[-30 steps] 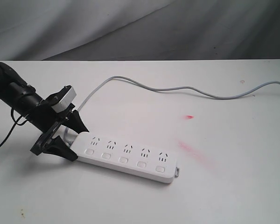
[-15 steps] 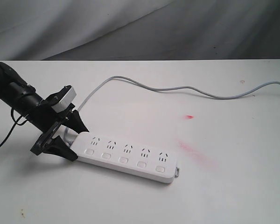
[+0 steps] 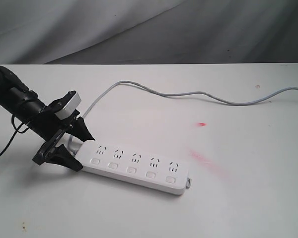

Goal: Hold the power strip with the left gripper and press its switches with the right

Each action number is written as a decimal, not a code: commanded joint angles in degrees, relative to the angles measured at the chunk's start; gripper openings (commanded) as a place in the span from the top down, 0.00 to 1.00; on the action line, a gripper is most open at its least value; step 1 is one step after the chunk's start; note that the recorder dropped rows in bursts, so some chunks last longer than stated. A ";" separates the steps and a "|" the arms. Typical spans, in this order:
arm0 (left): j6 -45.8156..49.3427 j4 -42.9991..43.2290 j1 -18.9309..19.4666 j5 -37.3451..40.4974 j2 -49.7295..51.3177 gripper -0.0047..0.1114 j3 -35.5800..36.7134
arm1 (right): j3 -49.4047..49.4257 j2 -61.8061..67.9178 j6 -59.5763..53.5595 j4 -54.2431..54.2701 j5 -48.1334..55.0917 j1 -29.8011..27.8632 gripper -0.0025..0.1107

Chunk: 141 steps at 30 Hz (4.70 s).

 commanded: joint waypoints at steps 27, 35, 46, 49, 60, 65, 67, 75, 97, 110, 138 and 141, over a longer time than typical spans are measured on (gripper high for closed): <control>-1.18 4.04 -0.38 -0.77 0.84 0.57 0.86 | 0.25 -0.13 -37.93 18.06 19.09 -0.43 0.98; -1.18 4.04 -0.38 -0.77 0.84 0.57 0.86 | 1.79 -0.13 -39.62 21.53 18.99 -0.66 0.98; -1.18 4.04 -0.38 -0.77 0.84 0.57 0.86 | 12.67 -4.26 -39.30 21.34 15.03 -1.64 0.98; -1.18 4.04 -0.38 -0.77 0.84 0.57 0.86 | 14.37 -7.12 -39.30 21.03 14.05 -1.64 0.98; -1.18 4.04 -0.38 -0.77 0.84 0.57 0.86 | 19.49 -10.43 -39.31 21.14 14.05 -5.78 0.98; -1.18 4.04 -0.38 -0.77 0.84 0.57 0.86 | 23.22 -13.79 -39.31 24.02 14.05 -6.32 0.98; -1.18 4.04 -0.38 -0.77 0.84 0.57 0.86 | 24.32 -13.79 -39.31 24.56 13.88 -6.22 0.98; -1.18 4.04 -0.38 -0.77 0.84 0.57 0.86 | 24.32 -13.79 -39.42 23.24 18.03 -6.22 0.98; -1.18 4.04 -0.38 -0.77 0.84 0.57 0.86 | 24.32 -13.79 -40.15 23.30 18.10 -6.12 0.98; -1.18 4.04 -0.38 -0.77 0.84 0.57 0.86 | 24.32 -13.79 -40.25 23.24 18.10 -6.12 0.98; -1.18 3.80 -0.38 -0.77 0.84 0.31 0.86 | 24.32 -13.79 -40.13 23.24 18.10 -6.12 0.98; -1.18 3.80 -0.38 -0.77 0.84 0.10 0.86 | 24.32 -13.79 -40.13 23.24 18.10 -6.12 0.98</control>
